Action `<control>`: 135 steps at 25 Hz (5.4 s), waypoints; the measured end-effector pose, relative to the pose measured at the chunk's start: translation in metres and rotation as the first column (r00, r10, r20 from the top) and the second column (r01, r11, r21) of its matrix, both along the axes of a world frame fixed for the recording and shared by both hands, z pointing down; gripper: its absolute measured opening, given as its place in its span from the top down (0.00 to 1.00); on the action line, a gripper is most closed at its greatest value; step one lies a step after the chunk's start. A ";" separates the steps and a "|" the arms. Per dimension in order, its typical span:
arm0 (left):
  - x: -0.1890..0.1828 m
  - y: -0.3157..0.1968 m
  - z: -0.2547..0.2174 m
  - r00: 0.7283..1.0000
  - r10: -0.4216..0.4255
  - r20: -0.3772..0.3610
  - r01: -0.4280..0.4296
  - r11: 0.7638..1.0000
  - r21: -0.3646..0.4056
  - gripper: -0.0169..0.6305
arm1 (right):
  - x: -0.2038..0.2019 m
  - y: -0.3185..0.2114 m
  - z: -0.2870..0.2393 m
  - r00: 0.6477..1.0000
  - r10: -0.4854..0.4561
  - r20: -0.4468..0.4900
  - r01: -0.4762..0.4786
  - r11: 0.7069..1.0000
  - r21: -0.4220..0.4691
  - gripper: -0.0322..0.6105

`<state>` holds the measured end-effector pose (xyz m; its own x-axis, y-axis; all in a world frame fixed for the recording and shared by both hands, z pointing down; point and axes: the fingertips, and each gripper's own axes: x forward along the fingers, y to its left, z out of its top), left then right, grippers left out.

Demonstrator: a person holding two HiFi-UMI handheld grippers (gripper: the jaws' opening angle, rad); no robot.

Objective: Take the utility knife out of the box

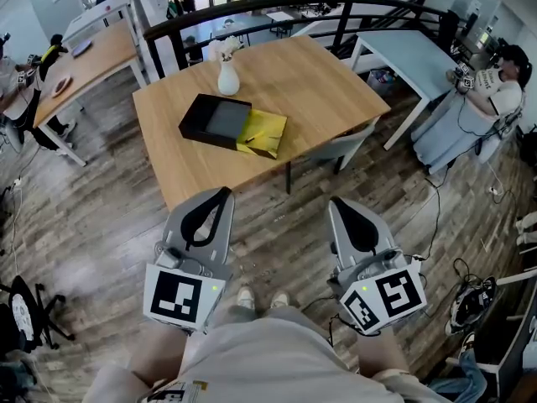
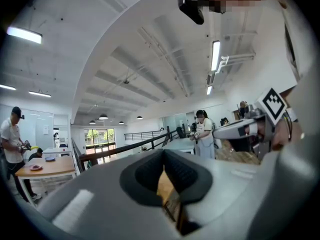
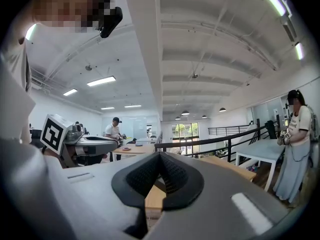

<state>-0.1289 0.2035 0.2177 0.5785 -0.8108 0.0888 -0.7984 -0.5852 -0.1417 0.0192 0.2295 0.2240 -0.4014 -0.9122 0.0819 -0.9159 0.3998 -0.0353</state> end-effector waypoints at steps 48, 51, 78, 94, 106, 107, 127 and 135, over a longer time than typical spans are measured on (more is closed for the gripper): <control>0.058 -0.002 0.031 0.991 -0.131 0.031 0.132 0.991 -0.031 0.97 | 0.064 -0.030 0.031 0.993 -0.116 0.019 0.116 0.993 -0.014 0.95; 0.059 -0.017 0.032 0.992 -0.122 0.030 0.123 0.992 -0.026 0.97 | 0.063 -0.043 0.031 0.993 -0.113 0.015 0.113 0.994 -0.007 0.95; 0.029 -0.246 0.032 1.000 -0.002 0.020 0.003 0.998 -0.065 0.97 | 0.011 -0.256 0.027 0.999 -0.050 -0.003 0.050 0.998 -0.041 0.95; 0.002 -0.348 0.036 0.991 0.134 -0.004 -0.134 0.987 -0.090 0.97 | -0.021 -0.353 0.028 0.997 0.068 -0.034 -0.070 0.995 -0.069 0.95; 0.016 -0.372 0.043 0.992 0.128 -0.006 -0.128 0.986 -0.106 0.97 | -0.008 -0.381 0.037 0.998 0.053 -0.044 -0.057 0.994 -0.092 0.95; 0.018 -0.374 0.044 0.992 0.123 -0.004 -0.123 0.987 -0.107 0.97 | -0.006 -0.383 0.038 0.998 0.047 -0.044 -0.050 0.994 -0.092 0.95; 0.071 -0.413 0.093 0.976 0.120 0.182 -0.089 0.981 -0.170 0.97 | 0.042 -0.416 0.078 1.000 -0.021 -0.016 0.018 0.985 -0.169 0.95; 0.076 -0.443 0.145 0.955 0.142 0.259 -0.068 0.959 -0.275 0.92 | 0.057 -0.444 0.117 0.995 -0.013 -0.094 -0.006 0.981 -0.192 0.95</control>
